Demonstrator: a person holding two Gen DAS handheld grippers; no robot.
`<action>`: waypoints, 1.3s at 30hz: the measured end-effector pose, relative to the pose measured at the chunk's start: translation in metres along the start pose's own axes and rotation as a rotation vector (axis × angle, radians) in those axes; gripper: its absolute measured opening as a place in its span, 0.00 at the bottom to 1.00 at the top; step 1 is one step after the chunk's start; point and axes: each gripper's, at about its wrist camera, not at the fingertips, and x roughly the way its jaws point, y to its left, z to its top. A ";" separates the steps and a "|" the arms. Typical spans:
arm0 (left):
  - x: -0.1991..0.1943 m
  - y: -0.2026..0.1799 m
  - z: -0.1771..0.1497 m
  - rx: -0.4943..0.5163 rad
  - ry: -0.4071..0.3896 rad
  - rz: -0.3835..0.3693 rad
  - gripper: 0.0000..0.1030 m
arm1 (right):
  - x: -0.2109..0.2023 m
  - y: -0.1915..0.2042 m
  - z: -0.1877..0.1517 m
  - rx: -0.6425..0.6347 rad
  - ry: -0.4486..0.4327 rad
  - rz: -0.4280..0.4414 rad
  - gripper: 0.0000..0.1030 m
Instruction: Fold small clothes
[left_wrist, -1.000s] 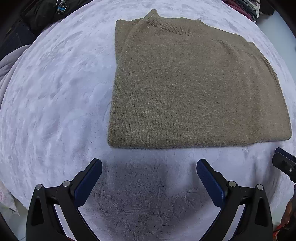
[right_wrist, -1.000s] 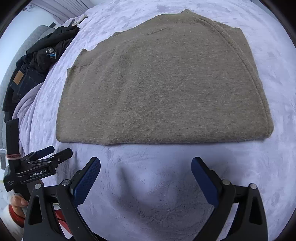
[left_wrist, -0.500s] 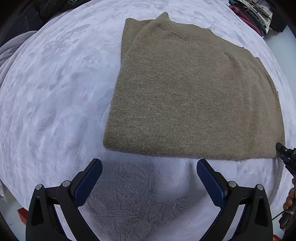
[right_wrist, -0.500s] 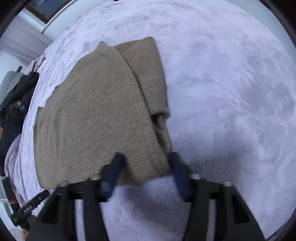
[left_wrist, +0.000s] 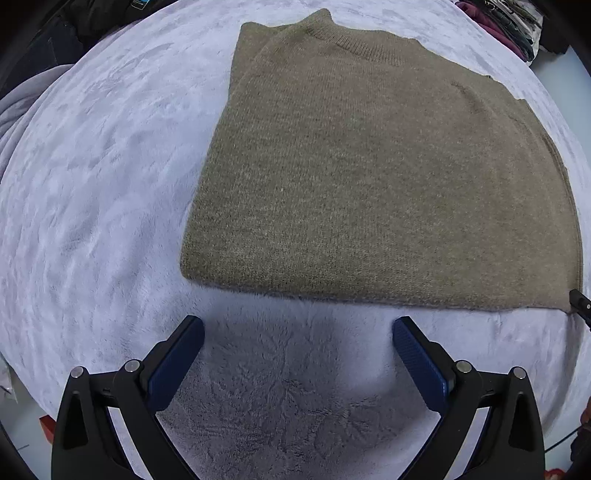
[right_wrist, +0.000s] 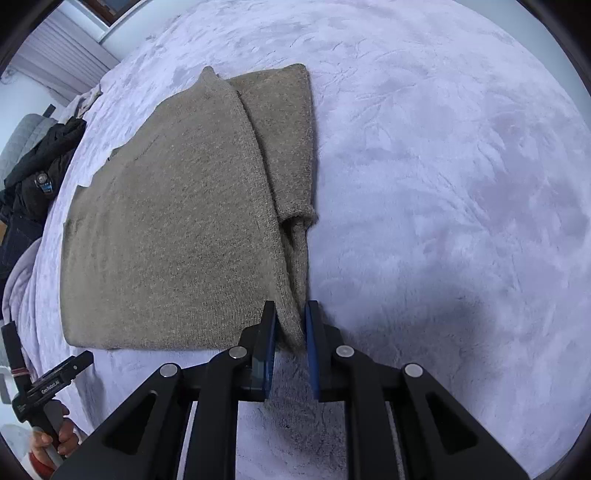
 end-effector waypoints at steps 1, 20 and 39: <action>0.002 0.000 0.000 -0.004 -0.002 0.002 0.99 | -0.001 0.002 -0.004 -0.005 0.001 -0.011 0.15; 0.008 0.030 0.026 -0.111 0.014 -0.118 1.00 | 0.022 0.149 -0.025 -0.147 0.135 0.347 0.56; 0.002 0.098 0.023 -0.303 0.049 -0.448 1.00 | 0.100 0.184 -0.041 0.211 0.274 0.656 0.24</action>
